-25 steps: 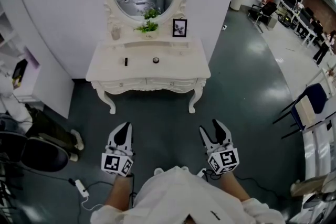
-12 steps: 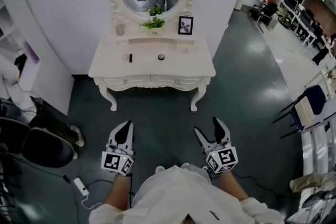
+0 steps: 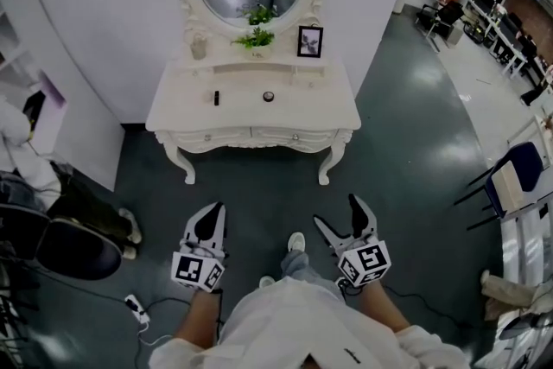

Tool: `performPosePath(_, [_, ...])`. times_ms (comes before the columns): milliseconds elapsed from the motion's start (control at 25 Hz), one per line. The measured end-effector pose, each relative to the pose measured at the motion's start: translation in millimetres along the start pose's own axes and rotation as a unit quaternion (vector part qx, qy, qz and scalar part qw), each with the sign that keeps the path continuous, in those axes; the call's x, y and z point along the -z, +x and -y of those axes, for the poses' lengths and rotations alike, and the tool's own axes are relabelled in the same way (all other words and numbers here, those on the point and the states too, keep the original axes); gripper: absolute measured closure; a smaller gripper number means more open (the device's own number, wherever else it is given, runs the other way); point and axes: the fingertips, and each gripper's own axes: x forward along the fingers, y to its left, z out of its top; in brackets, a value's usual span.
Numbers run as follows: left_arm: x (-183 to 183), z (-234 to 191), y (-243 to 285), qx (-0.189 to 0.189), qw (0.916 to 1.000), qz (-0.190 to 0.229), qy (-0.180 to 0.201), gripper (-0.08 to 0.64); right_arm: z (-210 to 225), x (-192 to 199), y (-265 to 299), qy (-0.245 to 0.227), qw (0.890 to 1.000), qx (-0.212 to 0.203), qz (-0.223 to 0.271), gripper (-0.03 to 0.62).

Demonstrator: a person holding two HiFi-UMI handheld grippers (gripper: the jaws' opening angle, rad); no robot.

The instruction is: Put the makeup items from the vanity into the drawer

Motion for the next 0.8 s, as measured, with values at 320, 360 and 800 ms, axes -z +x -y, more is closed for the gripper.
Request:
performPosePath(320, [3, -11, 75, 0.000, 1.0000, -0.005, 0.006, 0.535, 47, -5, 57, 0.005, 1.000, -0.022, 0.001, 0.153])
performPosePath(360, [3, -11, 87, 0.000, 1.0000, -0.005, 0.006, 0.535, 56, -7, 65, 0.004, 1.000, -0.024, 0.000, 0.153])
performPosePath(800, [-5, -17, 201, -0.010, 0.9998, -0.007, 0.017, 0.534, 134, -26, 142, 0.008, 0.998, -0.067, -0.008, 0.137])
